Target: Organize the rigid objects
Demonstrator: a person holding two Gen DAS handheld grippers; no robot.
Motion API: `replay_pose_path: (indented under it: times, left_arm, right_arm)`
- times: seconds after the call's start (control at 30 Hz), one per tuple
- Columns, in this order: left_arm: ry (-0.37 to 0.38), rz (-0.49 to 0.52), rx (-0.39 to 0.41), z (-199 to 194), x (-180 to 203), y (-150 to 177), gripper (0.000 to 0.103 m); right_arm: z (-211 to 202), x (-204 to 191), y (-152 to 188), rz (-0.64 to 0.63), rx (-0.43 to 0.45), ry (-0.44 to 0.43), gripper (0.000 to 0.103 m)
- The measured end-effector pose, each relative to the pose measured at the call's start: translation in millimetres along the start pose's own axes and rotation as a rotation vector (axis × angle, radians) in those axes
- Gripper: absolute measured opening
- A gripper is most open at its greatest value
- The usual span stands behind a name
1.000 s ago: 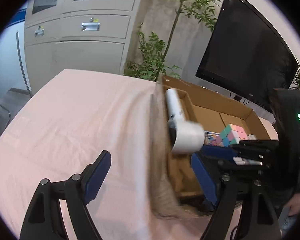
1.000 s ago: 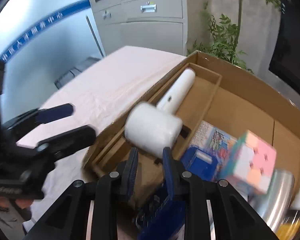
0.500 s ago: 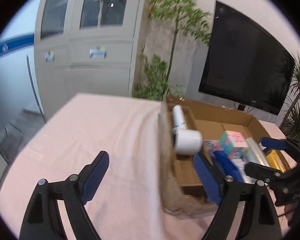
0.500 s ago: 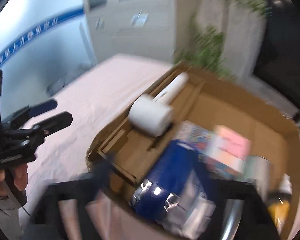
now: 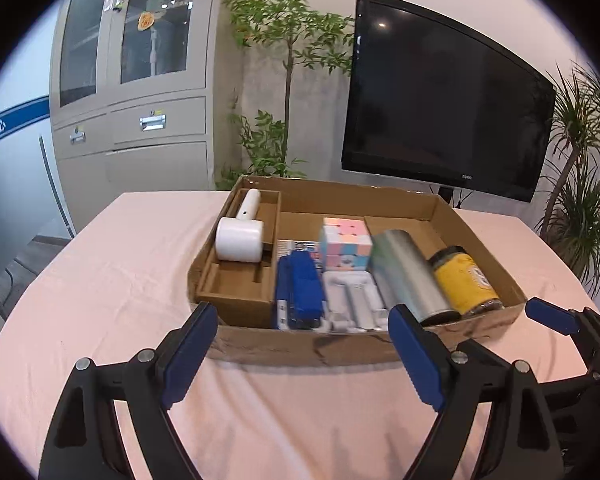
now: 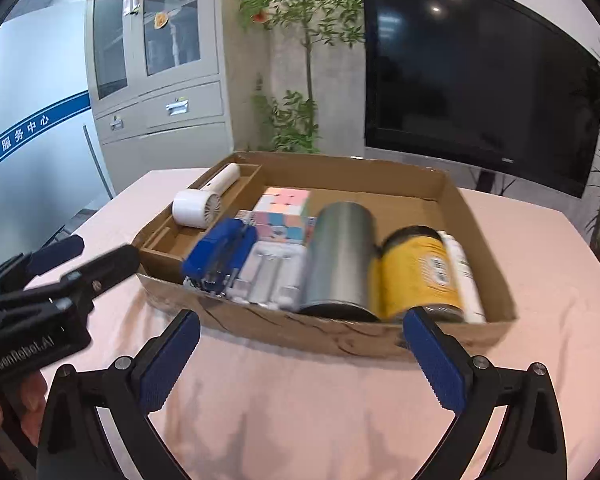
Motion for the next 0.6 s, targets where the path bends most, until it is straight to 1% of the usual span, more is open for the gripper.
replay_pose_path:
  times: [0.13, 0.2, 0.4, 0.5, 0.6]
  left_arm:
    - [-0.016, -0.001, 0.005, -10, 13, 1, 0.087]
    - [-0.034, 0.008, 0.002, -13, 17, 3, 0.087]
    - [-0.052, 0.014, -0.008, -19, 24, 5, 0.087]
    - [-0.079, 0.014, -0.007, -20, 26, 7, 0.087]
    - [-0.072, 0.001, -0.02, -19, 28, 11, 0.087]
  right_arm:
    - [-25, 11, 8, -0.008, 0.013, -0.002, 0.103]
    - [-33, 13, 6, -0.009, 0.026, -0.001, 0.103]
    - [-48, 20, 11, 0.012, 0.034, 0.003, 0.103]
    - [-53, 21, 12, 0.012, 0.037, 0.006, 0.103]
    - [-57, 25, 14, 0.007, 0.043, 0.02, 0.103]
Point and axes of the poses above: each gripper's, at about its wrist camera, not at the fingertips, and z roughly the way its jaws point, x to its right, y to its underside, the point moved 2 cm from there along z, roughly the way its jaws point, and after that the axes turned 6 degrees about -y, right-handed, at the moved point
